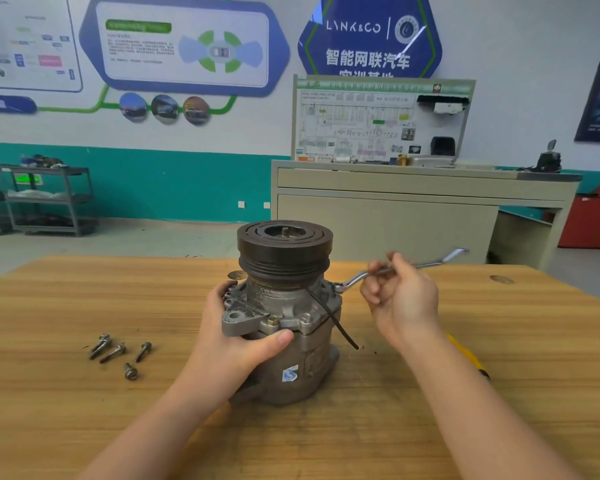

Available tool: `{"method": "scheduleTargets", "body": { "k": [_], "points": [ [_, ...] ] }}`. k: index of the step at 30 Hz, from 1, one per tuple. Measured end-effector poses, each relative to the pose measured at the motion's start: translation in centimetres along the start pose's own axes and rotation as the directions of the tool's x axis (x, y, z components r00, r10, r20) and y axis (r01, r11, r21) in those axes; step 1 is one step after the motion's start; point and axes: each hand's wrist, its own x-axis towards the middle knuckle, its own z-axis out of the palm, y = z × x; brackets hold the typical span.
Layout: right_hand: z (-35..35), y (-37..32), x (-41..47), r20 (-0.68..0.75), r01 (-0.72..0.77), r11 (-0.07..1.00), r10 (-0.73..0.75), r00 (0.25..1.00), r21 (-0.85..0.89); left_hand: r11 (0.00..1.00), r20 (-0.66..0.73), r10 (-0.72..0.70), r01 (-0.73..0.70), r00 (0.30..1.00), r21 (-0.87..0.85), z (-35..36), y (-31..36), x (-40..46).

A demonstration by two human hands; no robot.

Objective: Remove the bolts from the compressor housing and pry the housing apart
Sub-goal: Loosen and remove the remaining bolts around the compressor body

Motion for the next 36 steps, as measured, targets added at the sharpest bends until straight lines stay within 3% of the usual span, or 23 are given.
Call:
{"method": "scheduleTargets", "body": {
  "k": [1, 3, 5, 8, 13, 17, 21, 23, 27, 32, 36],
  "points": [
    [-0.2, -0.4, 0.5, 0.024, -0.122, 0.99, 0.12, 0.992, 0.068, 1.0, -0.001, 0.0, 0.0, 1.0, 0.002, 0.1, 0.1, 0.0],
    [-0.5, -0.9, 0.9, 0.067, -0.196, 0.961, 0.187, 0.98, 0.194, 1.0, -0.007, 0.004, -0.004, 1.0, 0.005, 0.0, 0.1, -0.1],
    [-0.8, -1.0, 0.6, 0.075, -0.116, 0.966, 0.101, 0.992, 0.233, 1.0, -0.01, 0.006, -0.006, 1.0, 0.004, 0.1, 0.1, -0.1],
    [-0.7, -0.8, -0.7, 0.057, 0.102, 0.993, -0.105, 0.993, 0.057, 1.0, -0.008, 0.008, -0.008, 1.0, 0.002, 0.1, 0.0, -0.1],
    [-0.1, -0.6, -2.4, 0.087, 0.336, 0.934, -0.328, 0.941, -0.123, 1.0, -0.007, 0.007, -0.007, 1.0, 0.012, 0.0, 0.0, 0.0],
    [0.2, -0.1, -3.6, 0.228, 0.608, 0.723, -0.564, 0.794, -0.328, 1.0, 0.005, 0.02, -0.02, 1.0, 0.01, -0.1, 0.0, 0.1],
    [0.2, 0.9, -4.3, 0.474, 0.801, 0.461, -0.646, 0.599, -0.383, 0.999, 0.013, 0.031, -0.032, 0.999, 0.016, -0.1, -0.1, 0.1],
    [0.0, 1.4, -4.4, 0.55, 0.84, 0.373, -0.637, 0.541, -0.394, 0.999, 0.018, 0.033, -0.033, 0.999, 0.02, -0.2, -0.2, 0.1],
    [-0.3, 1.3, -4.2, 0.572, 0.854, 0.326, -0.638, 0.515, -0.406, 0.999, 0.029, 0.02, -0.021, 0.999, 0.026, -0.4, -0.1, 0.0],
    [-0.4, 1.3, -3.7, 0.72, 0.929, 0.095, -0.606, 0.338, -0.357, 0.997, 0.027, 0.024, -0.025, 0.999, 0.072, -0.3, 0.0, 0.0],
    [0.5, 2.6, -4.3, 0.758, 0.939, 0.007, -0.587, 0.283, -0.345, 0.997, 0.026, 0.015, -0.017, 1.0, 0.076, -0.4, 0.0, 0.0]
  ]
}}
